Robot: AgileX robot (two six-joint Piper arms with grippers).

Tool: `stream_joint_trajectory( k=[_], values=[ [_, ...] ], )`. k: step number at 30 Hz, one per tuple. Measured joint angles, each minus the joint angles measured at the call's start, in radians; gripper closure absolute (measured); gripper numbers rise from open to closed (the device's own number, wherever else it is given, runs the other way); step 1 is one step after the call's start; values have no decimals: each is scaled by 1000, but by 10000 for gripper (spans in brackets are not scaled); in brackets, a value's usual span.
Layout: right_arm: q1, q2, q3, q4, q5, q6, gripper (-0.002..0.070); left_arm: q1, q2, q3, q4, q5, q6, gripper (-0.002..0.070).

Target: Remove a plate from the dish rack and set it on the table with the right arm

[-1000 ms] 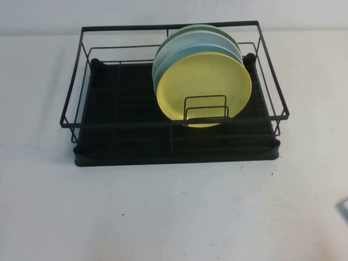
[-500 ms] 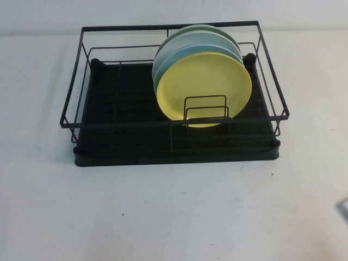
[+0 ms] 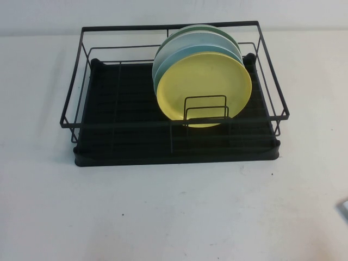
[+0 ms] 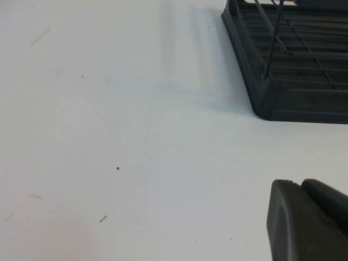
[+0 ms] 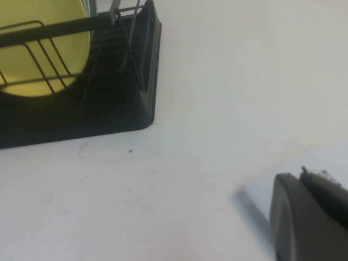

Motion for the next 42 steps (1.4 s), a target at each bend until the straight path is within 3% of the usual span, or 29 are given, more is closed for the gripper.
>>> stream_joint_trajectory(
  k=[11,18,26,34,42],
  values=[
    [0,0,0,461,-206,0,694,0,0,0,0,0,0,679],
    [0,0,0,567,-235,2,694,0,0,0,0,0,0,679],
    [0,100,-72,558,-47,4,694,0,0,0,0,0,0,679],
    [0,556,-445,359,202,-98,694,0,0,0,0,0,0,679],
    [0,955,-811,345,233,-326,694,0,0,0,0,0,0,679]
  ],
)
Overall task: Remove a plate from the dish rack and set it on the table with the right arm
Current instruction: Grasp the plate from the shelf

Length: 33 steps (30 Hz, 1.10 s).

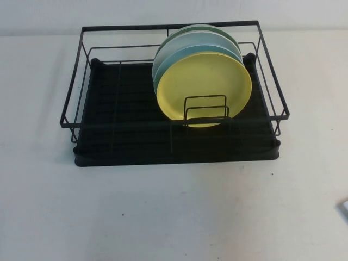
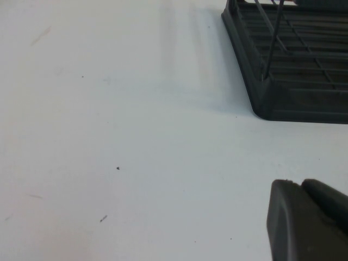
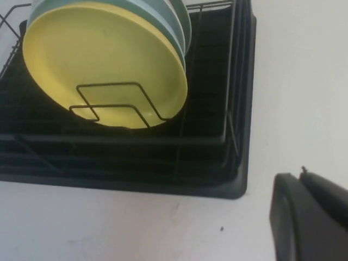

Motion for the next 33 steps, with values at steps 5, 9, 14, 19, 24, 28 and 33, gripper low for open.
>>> stream_joint_trajectory(
  k=[5,9,14,19,24,28,33],
  values=[
    [0,235,-232,56,51,-172,694,0,0,0,0,0,0,679],
    [4,388,-382,110,110,-275,694,0,0,0,0,0,0,679],
    [51,531,-532,120,175,-360,694,0,0,0,0,0,0,679],
    [122,633,-639,118,210,-446,694,0,0,0,0,0,0,679],
    [174,724,-750,112,272,-571,674,0,0,0,0,0,0,679],
    [201,796,-831,105,301,-624,581,0,0,0,0,0,0,679],
    [233,860,-910,85,314,-707,428,0,0,0,0,0,0,679]
  ],
)
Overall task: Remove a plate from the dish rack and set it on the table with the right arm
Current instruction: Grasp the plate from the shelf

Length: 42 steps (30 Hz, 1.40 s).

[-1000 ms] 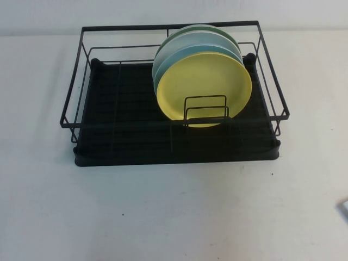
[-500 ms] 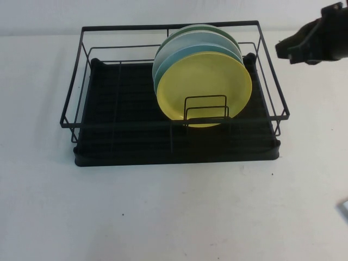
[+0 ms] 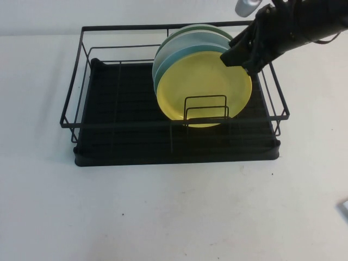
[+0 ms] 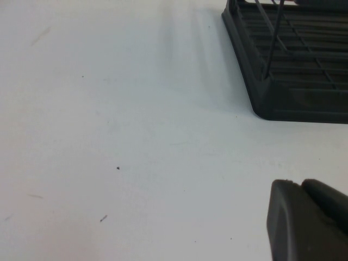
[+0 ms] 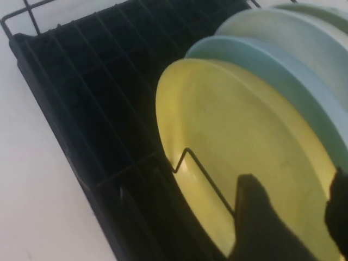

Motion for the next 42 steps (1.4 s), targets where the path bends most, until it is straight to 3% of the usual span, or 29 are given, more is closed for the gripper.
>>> stream_joint_trajectory(
  k=[6,42],
  values=[
    [27,59,-53,-35,-6,-71,386,0,0,0,0,0,0,679],
    [59,138,-61,-73,-149,-245,387,0,0,0,0,0,0,679]
  ],
)
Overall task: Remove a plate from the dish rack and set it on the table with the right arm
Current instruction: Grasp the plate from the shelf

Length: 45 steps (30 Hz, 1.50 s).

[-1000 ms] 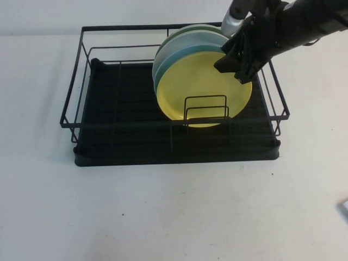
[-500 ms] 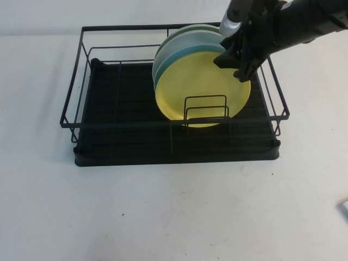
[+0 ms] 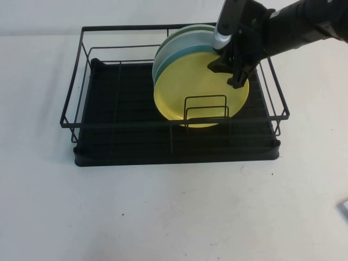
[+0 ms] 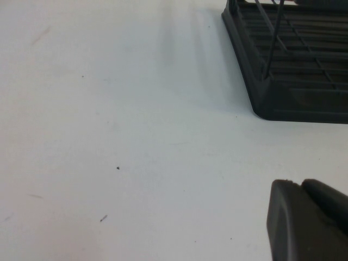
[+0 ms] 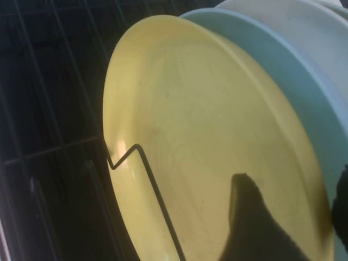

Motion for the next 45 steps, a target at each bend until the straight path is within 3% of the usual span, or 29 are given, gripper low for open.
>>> stream_joint_trajectory(
  k=[15,29,45],
  values=[
    [0,17,-2,-4,-28,0,416,0,0,0,0,0,0,679],
    [0,17,-2,-22,-62,-22,612,0,0,0,0,0,0,679],
    [0,-114,-2,-28,-61,-24,626,0,0,0,0,0,0,679]
  ],
)
